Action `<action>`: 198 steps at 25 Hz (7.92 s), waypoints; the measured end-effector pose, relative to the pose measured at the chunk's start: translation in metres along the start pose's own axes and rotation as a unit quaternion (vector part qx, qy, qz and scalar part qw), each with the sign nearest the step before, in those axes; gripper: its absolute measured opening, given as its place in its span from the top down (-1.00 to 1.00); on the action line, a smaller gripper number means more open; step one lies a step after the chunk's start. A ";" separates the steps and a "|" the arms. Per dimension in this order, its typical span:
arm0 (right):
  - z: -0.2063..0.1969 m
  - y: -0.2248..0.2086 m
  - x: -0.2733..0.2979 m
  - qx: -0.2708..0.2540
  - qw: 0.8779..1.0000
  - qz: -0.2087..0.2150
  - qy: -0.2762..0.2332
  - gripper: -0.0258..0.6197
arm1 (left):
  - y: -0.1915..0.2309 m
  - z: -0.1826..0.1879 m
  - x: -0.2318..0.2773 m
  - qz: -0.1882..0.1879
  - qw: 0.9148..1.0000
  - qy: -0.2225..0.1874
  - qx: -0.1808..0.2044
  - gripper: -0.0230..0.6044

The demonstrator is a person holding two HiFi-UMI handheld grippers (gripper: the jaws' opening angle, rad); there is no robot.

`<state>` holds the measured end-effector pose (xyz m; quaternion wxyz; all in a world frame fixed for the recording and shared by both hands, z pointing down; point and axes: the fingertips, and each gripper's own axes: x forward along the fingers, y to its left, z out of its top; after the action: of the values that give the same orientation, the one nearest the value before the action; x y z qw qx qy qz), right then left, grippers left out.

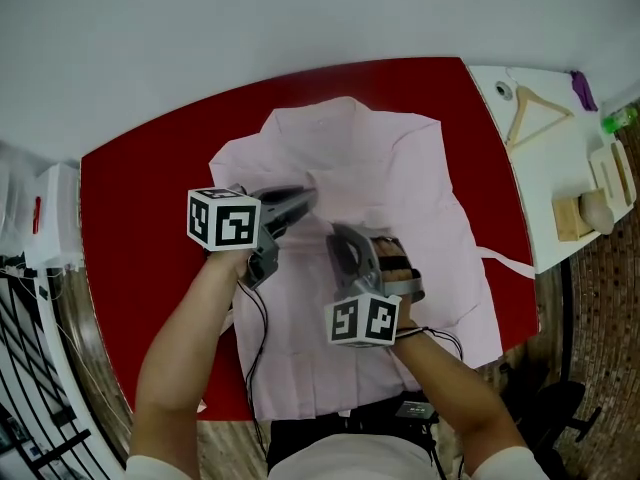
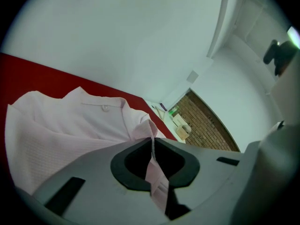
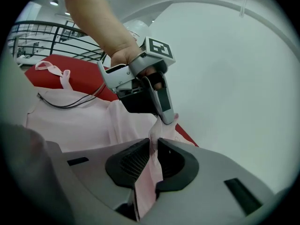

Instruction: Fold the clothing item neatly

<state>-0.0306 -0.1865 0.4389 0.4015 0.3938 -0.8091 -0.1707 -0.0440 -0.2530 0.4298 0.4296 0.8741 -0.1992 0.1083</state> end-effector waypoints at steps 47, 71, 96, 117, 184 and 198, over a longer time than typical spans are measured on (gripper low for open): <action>-0.050 0.024 0.024 0.051 0.992 0.095 0.064 0.75 | 0.093 -0.010 -0.042 0.194 0.978 0.017 0.072 0.64; -0.204 -0.056 -0.099 0.092 0.983 0.010 0.159 0.76 | -0.054 -0.051 -0.023 0.138 0.982 -0.054 0.116 0.64; -0.419 -0.116 -0.251 0.444 0.860 -0.121 0.222 0.63 | -0.198 -0.128 0.129 0.017 0.988 0.052 0.144 0.64; -0.443 -0.136 -0.248 0.548 0.801 -0.133 0.199 0.84 | -0.224 -0.152 0.165 -0.009 0.986 0.089 0.143 0.64; -0.259 -0.089 -0.076 0.501 0.839 -0.109 0.180 0.73 | -0.127 -0.186 -0.002 0.065 0.998 -0.008 0.026 0.64; -0.167 -0.088 -0.075 0.356 0.923 -0.102 0.108 0.84 | -0.110 -0.163 -0.011 0.055 0.998 -0.040 0.017 0.64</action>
<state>0.1720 -0.1776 0.4522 0.3001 0.6072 -0.7238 0.1316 -0.0082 -0.0594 0.4468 0.4001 0.8724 -0.2623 0.0998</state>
